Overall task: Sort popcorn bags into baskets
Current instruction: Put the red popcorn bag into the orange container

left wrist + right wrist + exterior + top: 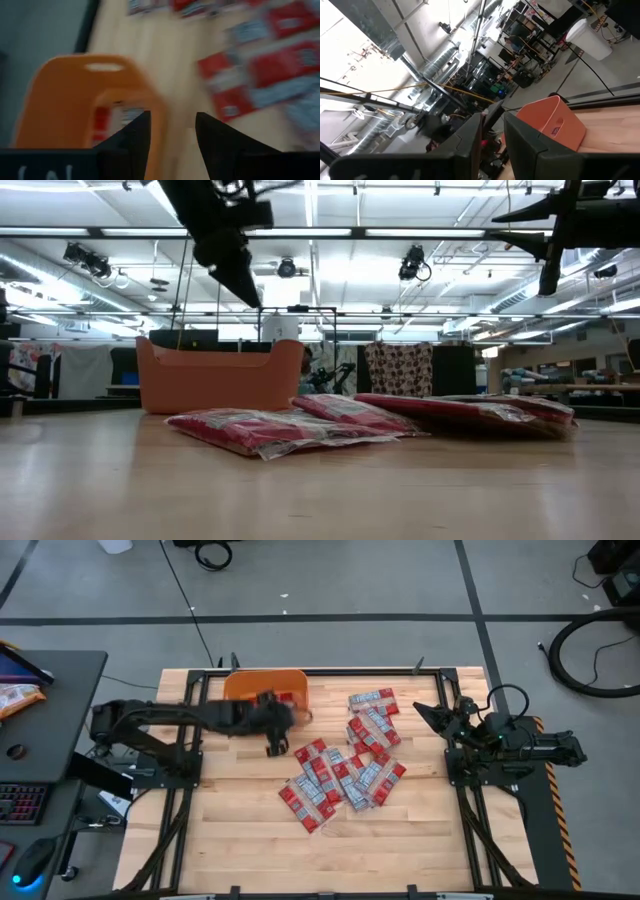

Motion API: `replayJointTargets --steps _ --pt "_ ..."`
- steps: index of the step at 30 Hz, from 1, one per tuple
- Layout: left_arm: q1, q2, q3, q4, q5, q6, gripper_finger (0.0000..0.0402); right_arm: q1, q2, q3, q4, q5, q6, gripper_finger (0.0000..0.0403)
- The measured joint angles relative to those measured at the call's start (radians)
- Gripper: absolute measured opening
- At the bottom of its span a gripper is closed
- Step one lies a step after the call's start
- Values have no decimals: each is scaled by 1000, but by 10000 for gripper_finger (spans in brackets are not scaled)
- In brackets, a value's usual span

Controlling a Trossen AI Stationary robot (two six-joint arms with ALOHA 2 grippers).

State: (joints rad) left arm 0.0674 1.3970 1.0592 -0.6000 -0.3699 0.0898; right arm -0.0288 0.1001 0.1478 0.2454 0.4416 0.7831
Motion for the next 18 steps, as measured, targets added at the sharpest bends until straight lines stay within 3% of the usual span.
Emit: replayJointTargets --steps 8,13,18 --pt "-236 175 43 11 -12 -130 160 0 1 0 -20 -15 -2 89" --pt "-317 341 161 19 65 -106 160 0 11 0 -25 -40 3 89" --pt "-365 481 269 14 75 -27 160 0 13 0 -25 -44 3 89"
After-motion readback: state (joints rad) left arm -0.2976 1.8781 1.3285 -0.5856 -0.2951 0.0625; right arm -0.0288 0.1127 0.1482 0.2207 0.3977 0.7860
